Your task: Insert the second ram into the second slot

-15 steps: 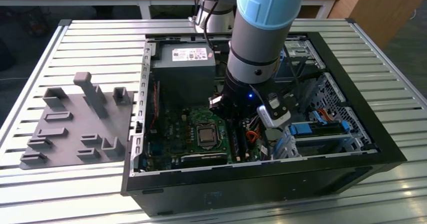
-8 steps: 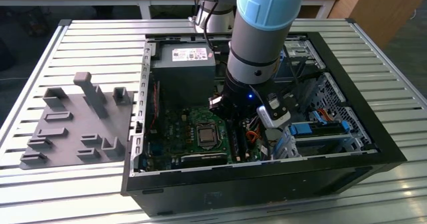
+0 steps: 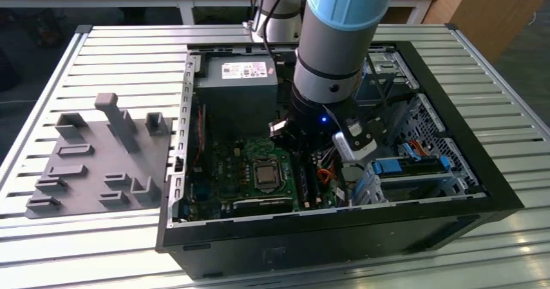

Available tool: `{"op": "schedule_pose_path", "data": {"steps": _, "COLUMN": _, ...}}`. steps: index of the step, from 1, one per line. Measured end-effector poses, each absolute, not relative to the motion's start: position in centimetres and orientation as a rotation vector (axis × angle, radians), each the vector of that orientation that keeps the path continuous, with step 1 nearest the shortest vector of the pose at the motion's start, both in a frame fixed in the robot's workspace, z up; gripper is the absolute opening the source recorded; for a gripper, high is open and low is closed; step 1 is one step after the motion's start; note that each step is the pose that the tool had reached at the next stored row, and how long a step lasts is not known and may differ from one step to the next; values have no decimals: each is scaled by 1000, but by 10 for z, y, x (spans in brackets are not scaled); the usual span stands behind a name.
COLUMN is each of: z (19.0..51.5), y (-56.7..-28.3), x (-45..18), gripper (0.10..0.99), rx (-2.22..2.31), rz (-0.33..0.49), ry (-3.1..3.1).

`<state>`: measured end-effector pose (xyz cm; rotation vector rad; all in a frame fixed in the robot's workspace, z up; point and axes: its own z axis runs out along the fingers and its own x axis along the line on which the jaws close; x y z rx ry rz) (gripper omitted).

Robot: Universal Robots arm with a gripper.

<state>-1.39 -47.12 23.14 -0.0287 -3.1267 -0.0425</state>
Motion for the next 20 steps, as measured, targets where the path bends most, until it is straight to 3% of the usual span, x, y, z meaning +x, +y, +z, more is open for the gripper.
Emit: {"op": "schedule_pose_path", "data": {"steps": 20, "z": 231, "y": -472, "x": -12, "gripper": 122, "rx": -28, "rz": -38, "ry": -3119}}
